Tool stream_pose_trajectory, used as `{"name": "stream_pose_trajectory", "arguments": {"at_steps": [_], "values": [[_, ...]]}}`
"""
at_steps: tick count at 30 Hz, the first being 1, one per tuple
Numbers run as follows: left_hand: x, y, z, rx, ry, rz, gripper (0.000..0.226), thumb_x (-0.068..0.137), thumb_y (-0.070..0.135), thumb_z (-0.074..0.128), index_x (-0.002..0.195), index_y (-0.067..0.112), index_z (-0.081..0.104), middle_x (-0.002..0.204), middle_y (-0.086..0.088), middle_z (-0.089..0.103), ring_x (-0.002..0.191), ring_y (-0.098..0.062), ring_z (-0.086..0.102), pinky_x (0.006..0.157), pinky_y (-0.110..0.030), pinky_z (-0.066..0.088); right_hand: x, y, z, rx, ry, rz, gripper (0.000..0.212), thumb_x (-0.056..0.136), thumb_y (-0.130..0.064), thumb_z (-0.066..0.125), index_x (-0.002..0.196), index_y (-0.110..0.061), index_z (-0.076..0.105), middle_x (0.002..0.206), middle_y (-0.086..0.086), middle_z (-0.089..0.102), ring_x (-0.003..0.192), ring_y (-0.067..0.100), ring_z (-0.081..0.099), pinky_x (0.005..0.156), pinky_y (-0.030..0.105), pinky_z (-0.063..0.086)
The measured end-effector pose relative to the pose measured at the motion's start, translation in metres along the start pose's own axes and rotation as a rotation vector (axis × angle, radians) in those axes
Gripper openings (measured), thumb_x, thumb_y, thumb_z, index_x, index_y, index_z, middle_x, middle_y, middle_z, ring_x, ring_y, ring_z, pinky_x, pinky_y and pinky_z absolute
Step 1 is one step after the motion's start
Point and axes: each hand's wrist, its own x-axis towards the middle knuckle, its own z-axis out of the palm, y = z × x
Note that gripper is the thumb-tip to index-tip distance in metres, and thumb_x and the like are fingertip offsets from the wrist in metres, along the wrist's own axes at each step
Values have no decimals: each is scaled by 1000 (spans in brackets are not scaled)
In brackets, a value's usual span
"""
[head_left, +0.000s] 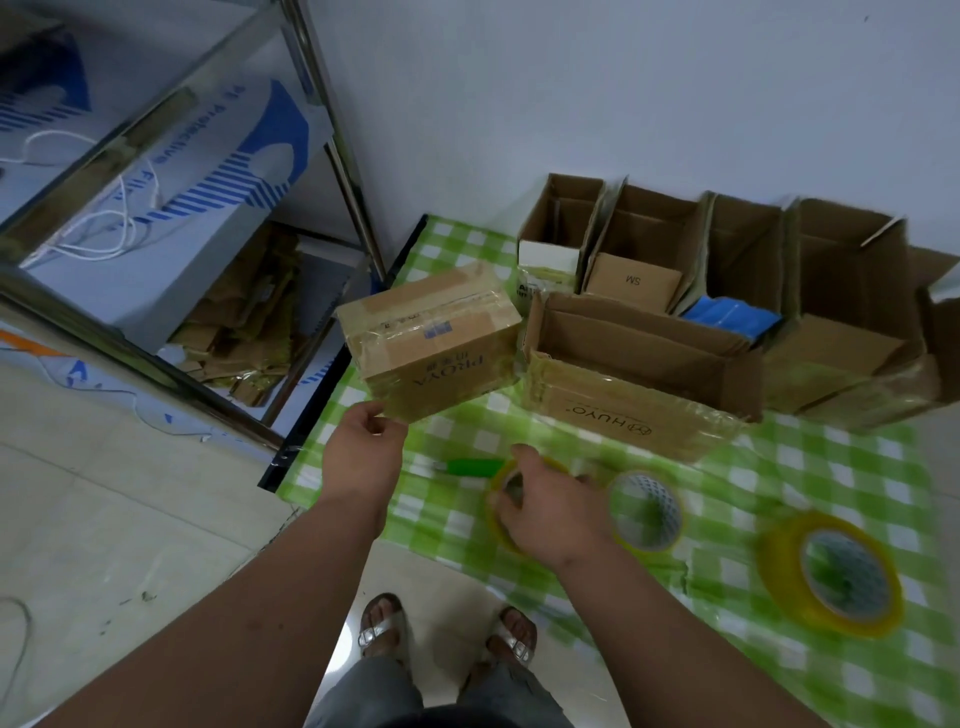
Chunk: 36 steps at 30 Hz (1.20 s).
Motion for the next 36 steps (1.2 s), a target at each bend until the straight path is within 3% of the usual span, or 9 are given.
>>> {"name": "stream_pose_trajectory", "arguments": {"at_steps": [6, 9, 13, 16, 20, 24, 27, 31, 36], "values": [[18, 11, -8, -7, 191, 54, 51, 95, 33, 61, 140, 16, 43, 124, -2, 52, 110, -29, 56, 84, -41, 45, 28, -28, -40, 99, 419, -214, 32, 92, -25, 58, 122, -15, 61, 112, 5, 57, 106, 26, 52, 90, 40, 45], [32, 17, -11, -43, 170, 25, 60, 97, 43, 56, 147, 16, 37, 137, -4, 49, 120, -28, 51, 92, -41, 43, 49, -48, -57, 96, 515, -274, 40, 88, -20, 62, 128, -14, 59, 125, 9, 50, 117, 28, 41, 101, 43, 42], [57, 28, -14, -35, -25, -65, 55, 101, 45, 44, 152, 25, 34, 151, -1, 40, 132, -25, 43, 110, -47, 40, 83, -64, -77, -100, 388, -110, 70, 88, -21, 58, 150, -23, 27, 161, 16, 6, 148, 33, -1, 119, 44, -6], [71, 40, -16, -186, -135, -186, 41, 102, 41, 45, 141, 30, 47, 123, 4, 58, 103, -14, 55, 102, -41, 46, 104, -72, -84, -252, 222, 37, 81, 85, -25, 55, 154, -25, 12, 163, 18, 0, 150, 32, -4, 113, 54, -19], [88, 52, -19, -147, -129, -164, 29, 102, 37, 47, 130, 34, 56, 112, 6, 59, 100, -17, 55, 99, -43, 47, 114, -84, -91, -218, 220, 84, 78, 81, -25, 59, 150, -28, 23, 147, 12, 36, 134, 33, 30, 110, 53, 11], [100, 76, -26, -92, -3, -35, 40, 98, 44, 49, 136, 32, 55, 122, 5, 60, 111, -23, 55, 93, -38, 45, 114, -88, -89, -125, 267, 62, 84, 77, -21, 63, 149, -39, 22, 137, 10, 39, 123, 31, 35, 100, 45, 20], [109, 95, -35, -53, 36, 101, 52, 99, 50, 45, 149, 39, 38, 146, 3, 50, 131, -25, 48, 108, -41, 38, 117, -92, -87, -48, 287, 57, 85, 82, -27, 66, 149, -43, 18, 132, 8, 37, 121, 28, 35, 96, 41, 22], [112, 116, -48, 125, -13, 327, 50, 101, 54, 34, 140, 67, 6, 147, 5, 48, 138, -32, 37, 114, -55, 31, 118, -97, -88, 107, 344, 35, 71, 89, -44, 63, 148, -45, 23, 116, 1, 39, 111, 23, 39, 94, 38, 25], [123, 129, -59, 201, -62, 293, 45, 98, 55, 42, 143, 48, 41, 143, 2, 50, 120, -19, 51, 105, -45, 43, 111, -96, -87, 159, 279, 40, 64, 90, -50, 60, 148, -45, 32, 116, 1, 38, 110, 23, 39, 100, 39, 28]]}}
